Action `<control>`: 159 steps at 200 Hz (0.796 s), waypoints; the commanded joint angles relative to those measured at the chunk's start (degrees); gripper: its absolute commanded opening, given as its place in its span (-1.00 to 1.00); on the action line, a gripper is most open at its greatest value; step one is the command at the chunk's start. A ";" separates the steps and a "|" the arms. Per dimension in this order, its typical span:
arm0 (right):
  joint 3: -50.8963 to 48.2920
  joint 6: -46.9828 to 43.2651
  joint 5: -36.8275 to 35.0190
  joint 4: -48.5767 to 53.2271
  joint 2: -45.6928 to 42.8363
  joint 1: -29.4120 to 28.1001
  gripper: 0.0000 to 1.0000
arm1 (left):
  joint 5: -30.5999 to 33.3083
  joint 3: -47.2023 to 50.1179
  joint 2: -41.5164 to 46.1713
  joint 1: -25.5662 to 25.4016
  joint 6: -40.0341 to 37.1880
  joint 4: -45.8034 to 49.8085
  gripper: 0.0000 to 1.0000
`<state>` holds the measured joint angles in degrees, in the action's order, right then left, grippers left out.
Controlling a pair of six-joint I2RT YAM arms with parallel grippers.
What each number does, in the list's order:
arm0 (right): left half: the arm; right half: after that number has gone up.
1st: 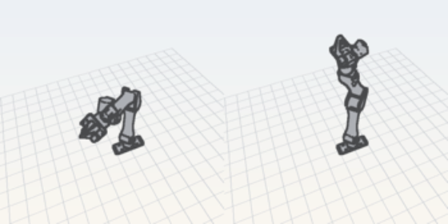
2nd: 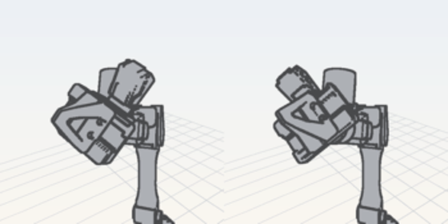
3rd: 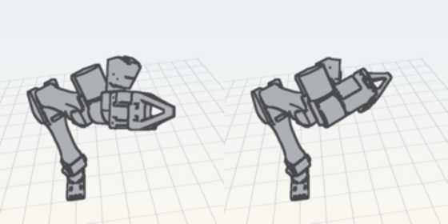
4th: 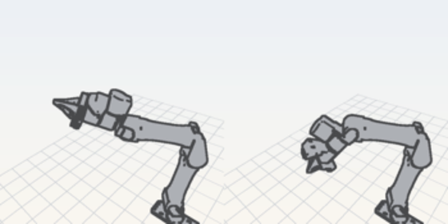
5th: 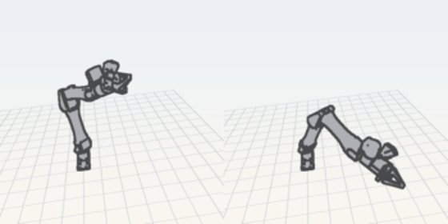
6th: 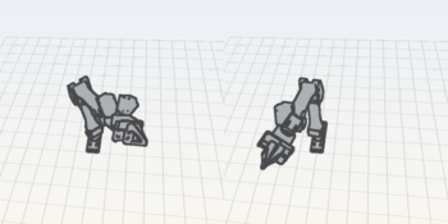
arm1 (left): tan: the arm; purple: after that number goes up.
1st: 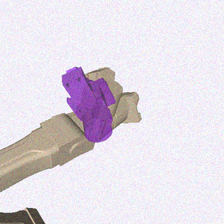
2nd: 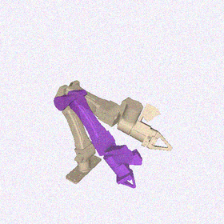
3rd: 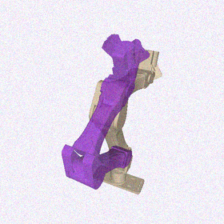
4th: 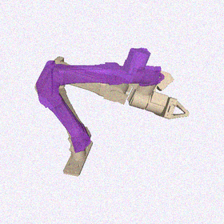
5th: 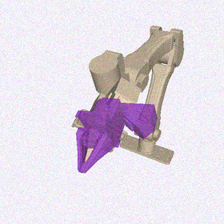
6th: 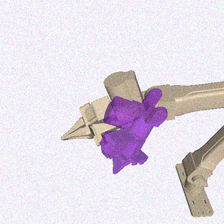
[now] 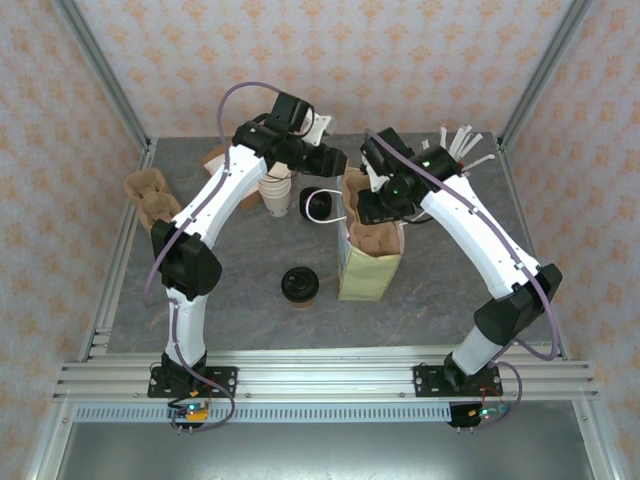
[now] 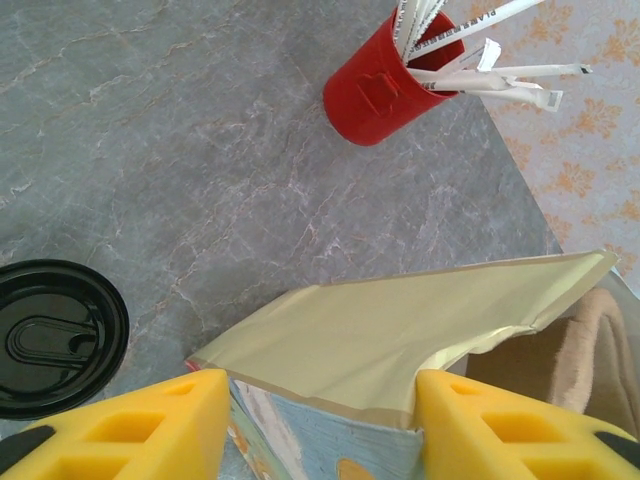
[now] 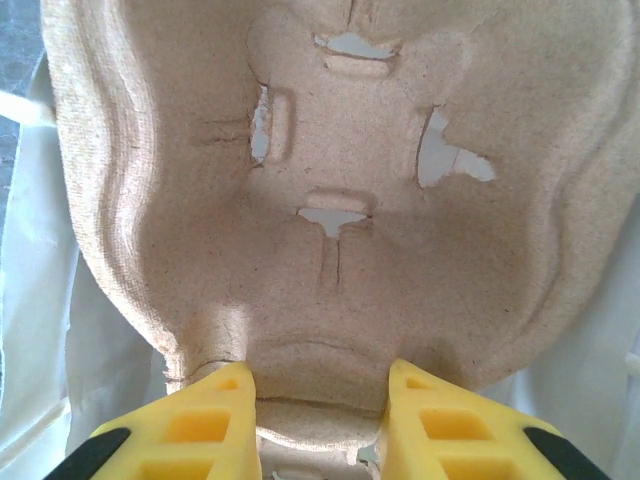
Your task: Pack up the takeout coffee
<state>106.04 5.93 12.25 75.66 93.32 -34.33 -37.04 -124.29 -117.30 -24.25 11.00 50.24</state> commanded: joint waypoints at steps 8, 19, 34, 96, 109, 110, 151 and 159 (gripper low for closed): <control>-0.69 0.29 -1.26 3.03 -0.19 0.12 -0.43 | 1.59 0.63 0.87 0.50 0.31 0.01 0.04; -1.65 0.86 -1.53 2.95 -0.30 0.06 -0.43 | 2.03 0.63 0.93 0.49 0.19 0.18 0.04; -2.57 1.87 -1.44 2.92 -0.31 0.06 -0.43 | 2.56 0.71 1.06 0.46 0.03 0.44 0.04; -3.29 4.82 -3.86 3.15 0.53 0.08 -0.43 | 3.51 0.63 1.28 0.50 -0.41 0.62 0.04; -2.88 5.48 -4.39 2.64 1.60 0.12 -0.43 | 2.96 0.82 1.45 0.44 -0.21 0.43 0.04; -2.69 5.57 -4.45 2.65 1.69 0.04 -0.43 | 2.91 0.81 1.50 0.44 -0.20 0.41 0.04; 0.33 7.04 -6.66 3.87 5.70 -0.01 -0.43 | 1.02 1.42 3.30 -0.06 1.30 -2.60 0.16; 0.31 7.43 -7.39 3.75 5.99 0.05 -0.43 | 0.91 1.35 3.64 -0.24 1.83 -3.15 0.19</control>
<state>104.71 11.11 8.99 76.31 97.97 -34.35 -35.97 -123.59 -117.01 -24.27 11.33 49.21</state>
